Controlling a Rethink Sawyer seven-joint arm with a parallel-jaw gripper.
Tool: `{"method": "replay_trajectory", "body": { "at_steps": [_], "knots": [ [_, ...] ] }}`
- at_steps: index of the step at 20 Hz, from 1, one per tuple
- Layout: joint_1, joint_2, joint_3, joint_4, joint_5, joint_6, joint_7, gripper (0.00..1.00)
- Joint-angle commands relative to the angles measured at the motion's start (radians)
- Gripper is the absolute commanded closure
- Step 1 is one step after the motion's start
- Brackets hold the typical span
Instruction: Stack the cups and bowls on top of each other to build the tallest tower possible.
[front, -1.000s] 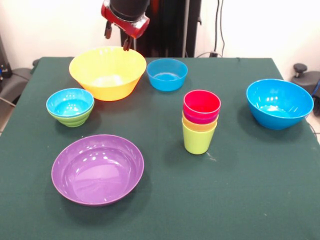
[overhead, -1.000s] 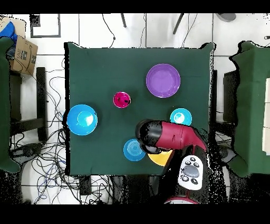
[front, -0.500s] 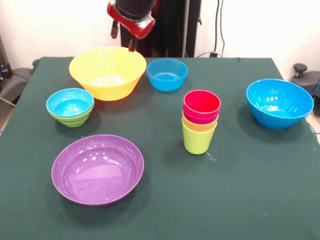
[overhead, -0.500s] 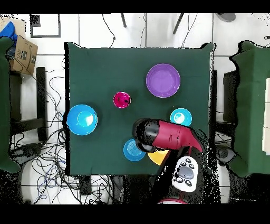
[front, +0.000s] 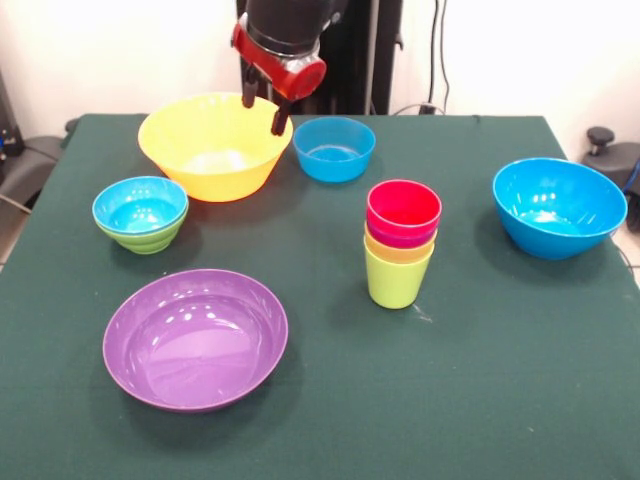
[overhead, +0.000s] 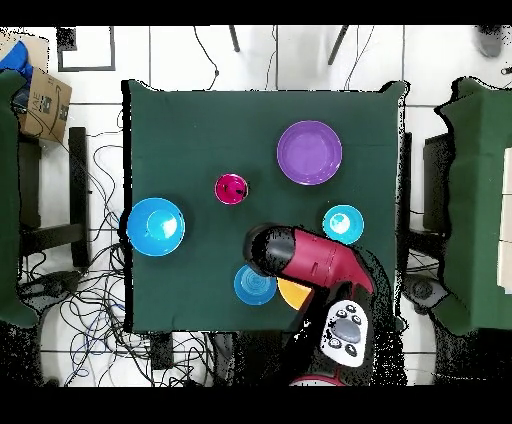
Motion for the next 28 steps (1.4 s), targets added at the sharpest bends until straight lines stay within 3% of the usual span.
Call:
{"method": "replay_trajectory", "body": {
  "at_steps": [1, 12, 28],
  "knots": [
    [0.008, 0.081, 0.096, 0.081, 0.066, -0.148, 0.214, 0.00],
    [-0.022, 0.129, 0.126, 0.095, 0.082, -0.264, 0.177, 0.00],
    [-0.070, 0.150, 0.155, 0.095, 0.053, -0.264, 0.119, 0.00]
  ]
}}
